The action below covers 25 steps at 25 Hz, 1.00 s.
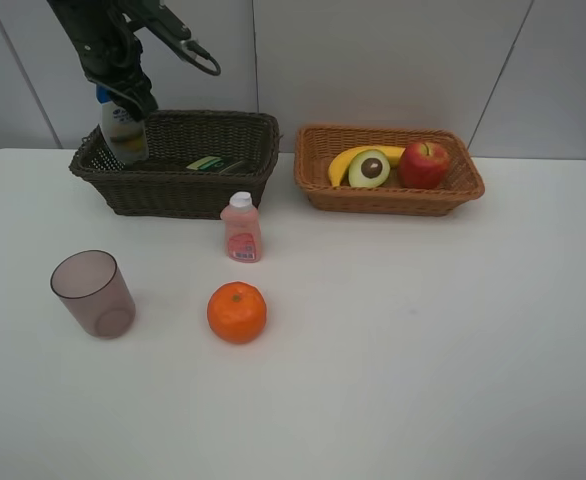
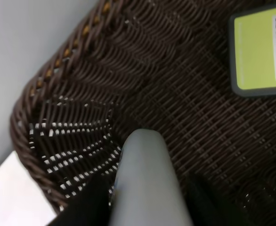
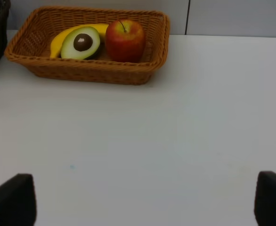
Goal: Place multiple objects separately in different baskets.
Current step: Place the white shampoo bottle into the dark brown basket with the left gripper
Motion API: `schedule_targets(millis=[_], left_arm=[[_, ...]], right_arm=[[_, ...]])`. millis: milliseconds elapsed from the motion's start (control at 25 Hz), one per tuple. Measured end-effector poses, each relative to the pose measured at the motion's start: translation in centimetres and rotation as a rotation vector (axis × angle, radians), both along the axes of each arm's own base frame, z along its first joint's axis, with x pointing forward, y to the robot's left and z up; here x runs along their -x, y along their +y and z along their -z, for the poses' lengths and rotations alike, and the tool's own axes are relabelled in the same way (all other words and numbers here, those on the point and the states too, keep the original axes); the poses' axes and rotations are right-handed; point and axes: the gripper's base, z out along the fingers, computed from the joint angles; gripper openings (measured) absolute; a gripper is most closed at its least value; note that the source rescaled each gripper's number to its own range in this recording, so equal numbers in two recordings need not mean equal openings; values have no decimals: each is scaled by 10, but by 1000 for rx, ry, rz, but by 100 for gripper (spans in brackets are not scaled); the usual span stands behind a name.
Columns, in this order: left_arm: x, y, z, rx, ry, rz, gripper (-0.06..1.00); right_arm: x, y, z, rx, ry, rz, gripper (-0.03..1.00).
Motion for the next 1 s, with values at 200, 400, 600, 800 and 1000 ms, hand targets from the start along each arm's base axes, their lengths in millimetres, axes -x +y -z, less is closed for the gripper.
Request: schedule_targets(millis=[200,400,600,800,1000], left_arm=[[-3,-1,4,3,-13,2,48],[-4,-1,3,7,-31,4,48],[-4,-1,3,7,-31,4,48],[-4,-1,3,7,-31,4,48],[-4,-1,4,7,-26,3,48]], right_arm=[[0,0,0,0,0,0,97],[0,0,0,0,0,0,97],[0,0,0,0,0,0,97],[0,0,0,0,0,0,97],[0,0,0,0,0,0,97]])
